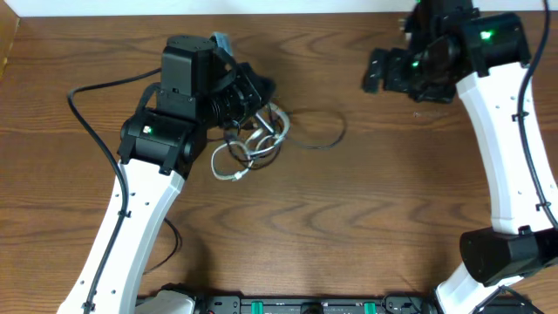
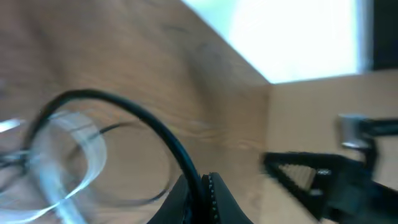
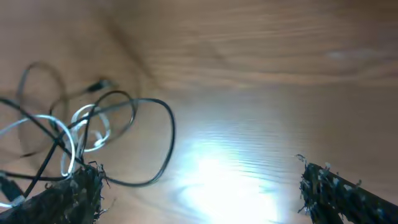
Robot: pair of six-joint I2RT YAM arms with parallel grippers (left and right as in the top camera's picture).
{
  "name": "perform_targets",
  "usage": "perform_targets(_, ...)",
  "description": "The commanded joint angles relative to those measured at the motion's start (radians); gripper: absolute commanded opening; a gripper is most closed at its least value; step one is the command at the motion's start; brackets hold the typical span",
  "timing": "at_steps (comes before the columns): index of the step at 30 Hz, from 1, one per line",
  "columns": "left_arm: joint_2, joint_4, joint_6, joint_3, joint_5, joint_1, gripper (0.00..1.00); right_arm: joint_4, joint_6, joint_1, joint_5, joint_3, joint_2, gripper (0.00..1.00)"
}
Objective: Untangle cables
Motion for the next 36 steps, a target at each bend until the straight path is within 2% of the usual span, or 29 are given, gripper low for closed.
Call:
perform_targets(1,-0.02,0.063,-0.02,-0.001,0.169,0.004,0.07,0.01,-0.075,0.047,-0.085,-0.005,0.009,0.99)
perform_targets(13,-0.021,0.181,-0.1,0.003,0.225,0.004,0.08,0.088,-0.104,0.21,-0.089,-0.03,0.009,0.99)
perform_targets(20,-0.021,0.289,-0.168,0.017,0.321,0.004,0.08,0.224,-0.1,0.261,-0.089,-0.183,0.009,0.99)
perform_targets(24,-0.022,0.293,-0.168,0.017,0.333,0.004,0.08,0.315,-0.089,0.262,-0.087,-0.286,0.009,0.99)
perform_targets(27,-0.022,0.293,-0.167,0.017,0.332,0.004,0.07,0.352,-0.076,0.255,-0.029,-0.342,0.009,0.91)
perform_targets(28,-0.022,0.293,-0.167,0.017,0.332,0.004,0.08,0.355,-0.055,0.252,0.02,-0.357,0.009,0.91)
perform_targets(31,-0.022,0.289,-0.166,0.017,0.331,0.005,0.07,0.336,0.029,0.244,0.212,-0.387,0.009,0.75)
perform_targets(36,-0.021,0.245,-0.12,0.017,0.316,0.005,0.08,0.242,0.191,0.212,0.486,-0.395,0.009,0.63)
